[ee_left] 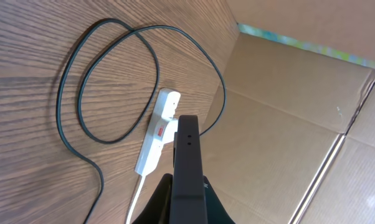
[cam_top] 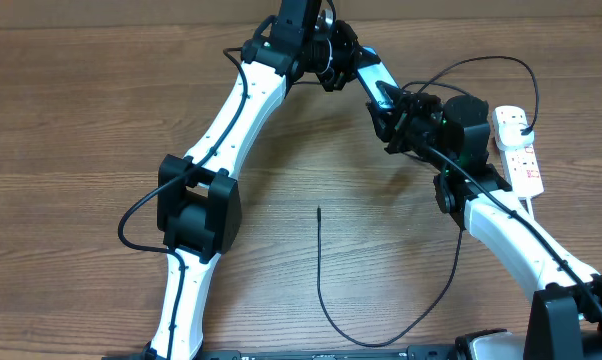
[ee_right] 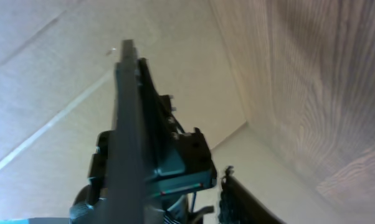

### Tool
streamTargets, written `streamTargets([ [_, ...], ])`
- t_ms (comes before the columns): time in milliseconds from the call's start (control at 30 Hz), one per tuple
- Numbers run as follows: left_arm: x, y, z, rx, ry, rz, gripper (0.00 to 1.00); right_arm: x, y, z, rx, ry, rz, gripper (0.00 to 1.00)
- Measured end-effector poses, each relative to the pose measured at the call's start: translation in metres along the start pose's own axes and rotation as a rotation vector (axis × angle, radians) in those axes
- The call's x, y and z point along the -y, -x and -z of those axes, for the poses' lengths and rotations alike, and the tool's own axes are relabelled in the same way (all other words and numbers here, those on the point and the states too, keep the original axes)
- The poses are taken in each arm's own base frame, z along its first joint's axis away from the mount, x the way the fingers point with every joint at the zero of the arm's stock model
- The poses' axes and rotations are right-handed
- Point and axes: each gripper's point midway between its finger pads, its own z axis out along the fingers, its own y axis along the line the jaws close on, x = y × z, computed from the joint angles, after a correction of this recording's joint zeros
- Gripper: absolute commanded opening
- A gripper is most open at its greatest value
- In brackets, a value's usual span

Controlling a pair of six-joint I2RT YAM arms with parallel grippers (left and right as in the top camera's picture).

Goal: Plug charger to phone and switch on socket

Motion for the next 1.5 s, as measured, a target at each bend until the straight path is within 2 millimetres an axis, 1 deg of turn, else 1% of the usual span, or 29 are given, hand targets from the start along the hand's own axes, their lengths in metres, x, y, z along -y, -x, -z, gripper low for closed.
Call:
streamTargets([
  [167, 0.002, 0.001, 0.000, 0.004, -0.009, -0.007, 0.04, 0.007, -0.006, -0.001, -0.029, -0.033, -0.005, 0.84],
  [267, 0.002, 0.003, 0.001, 0.006, -0.011, -0.007, 0.04, 0.012, -0.012, -0.002, -0.049, -0.048, -0.003, 0.99],
  [400, 0.002, 0.006, 0.005, 0.005, -0.016, -0.002, 0.04, 0.013, -0.015, -0.002, -0.062, -0.056, -0.002, 1.00],
  [567, 0.001, 0.018, 0.017, 0.008, -0.029, -0.014, 0.04, 0.013, -0.015, -0.002, -0.064, -0.053, 0.000, 1.00],
  [733, -0.001, 0.035, 0.038, -0.002, -0.059, -0.082, 0.04, 0.008, -0.018, -0.002, -0.077, -0.035, 0.012, 1.00],
  [900, 0.000, 0.045, 0.068, -0.064, -0.127, -0.169, 0.04, 0.007, -0.018, 0.000, -0.093, -0.034, 0.086, 1.00],
  [1033, 0.002, 0.047, 0.097, -0.143, -0.210, -0.240, 0.04, 0.008, -0.020, 0.002, -0.123, -0.039, 0.220, 1.00],
  [1067, 0.003, 0.046, 0.100, -0.155, -0.222, -0.255, 0.04, 0.008, -0.021, 0.002, -0.134, -0.040, 0.255, 1.00],
  [1100, 0.004, 0.044, 0.119, -0.211, -0.278, -0.275, 0.04, 0.010, -0.024, 0.003, -0.155, -0.045, 0.305, 1.00],
  [1167, 0.006, 0.042, 0.136, -0.260, -0.328, -0.292, 0.04, 0.013, -0.029, 0.004, -0.190, -0.050, 0.386, 1.00],
  [1233, 0.004, 0.041, 0.148, -0.291, -0.355, -0.279, 0.04, 0.016, -0.034, 0.005, -0.225, -0.053, 0.465, 1.00],
  [1367, -0.001, 0.043, 0.164, -0.316, -0.381, -0.251, 0.04, 0.024, -0.047, 0.009, -0.322, -0.053, 0.632, 1.00],
  [1500, -0.001, 0.042, 0.170, -0.325, -0.401, -0.273, 0.04, 0.032, -0.062, 0.016, -0.434, -0.043, 0.781, 1.00],
])
